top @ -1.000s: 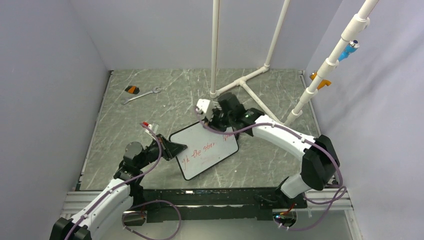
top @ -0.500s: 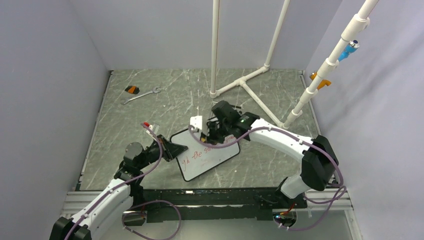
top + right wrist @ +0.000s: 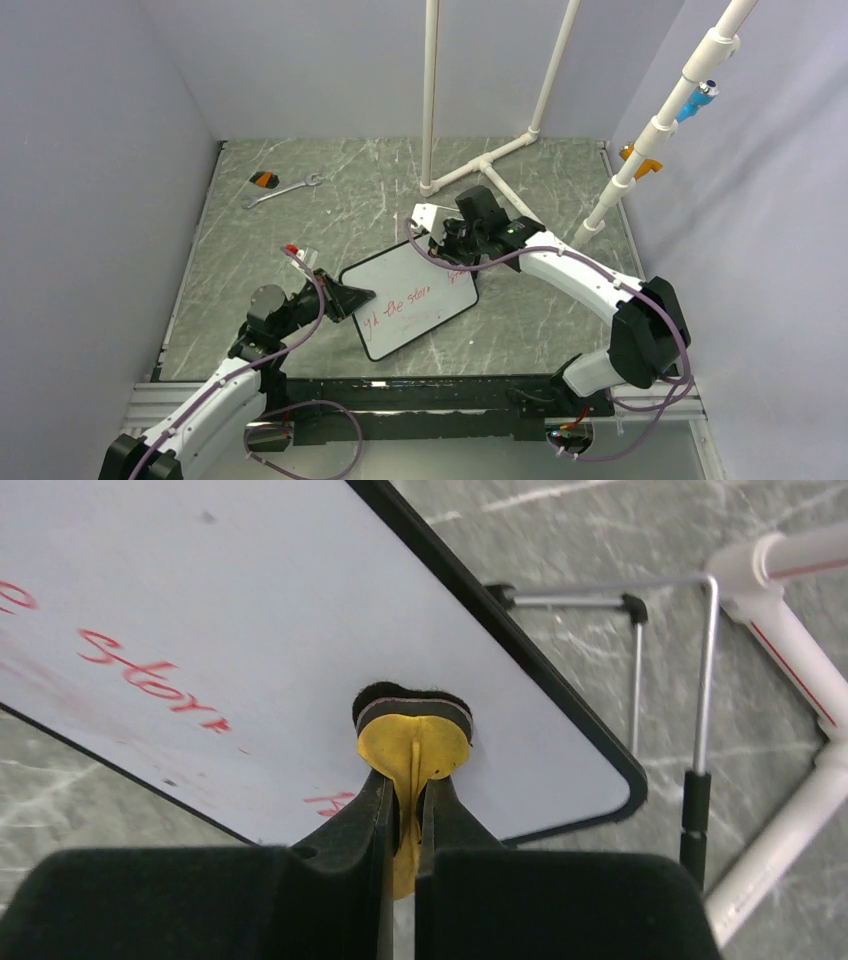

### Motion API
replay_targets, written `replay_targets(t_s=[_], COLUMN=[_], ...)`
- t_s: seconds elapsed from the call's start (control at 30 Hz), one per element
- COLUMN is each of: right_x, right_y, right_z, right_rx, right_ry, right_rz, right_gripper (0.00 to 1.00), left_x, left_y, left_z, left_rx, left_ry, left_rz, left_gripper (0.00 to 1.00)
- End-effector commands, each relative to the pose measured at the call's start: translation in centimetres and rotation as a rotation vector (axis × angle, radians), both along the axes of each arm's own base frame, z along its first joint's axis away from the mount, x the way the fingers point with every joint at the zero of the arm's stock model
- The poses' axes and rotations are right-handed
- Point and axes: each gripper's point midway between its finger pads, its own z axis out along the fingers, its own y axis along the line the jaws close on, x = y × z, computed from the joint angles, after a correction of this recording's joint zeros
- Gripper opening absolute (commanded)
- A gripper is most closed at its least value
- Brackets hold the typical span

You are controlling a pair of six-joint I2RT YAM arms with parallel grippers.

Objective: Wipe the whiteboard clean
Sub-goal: Erase the whiteboard at the center of the board.

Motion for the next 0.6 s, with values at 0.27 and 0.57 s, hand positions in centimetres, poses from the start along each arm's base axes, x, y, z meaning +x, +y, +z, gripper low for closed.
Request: replay_targets(t_s=[0.27,0.57], right_x=[-1.8,-1.9], right_y=[-1.1,0.1], right_z=[-1.4,-1.1], right_rx=[-0.014,-0.011], right_ry=[0.042,0.003], right_rz=[0.083,0.072], right_gripper=[0.00,0.00], left_x=[-1.5,-1.4], left_y=[-0.6,-0.5], left_z=[5.5,5.5], left_rx=[-0.092,-0.092], left_ry=[-0.221,-0.221], left_rz=[-0.082,-0.077], left_gripper=[0.00,0.00])
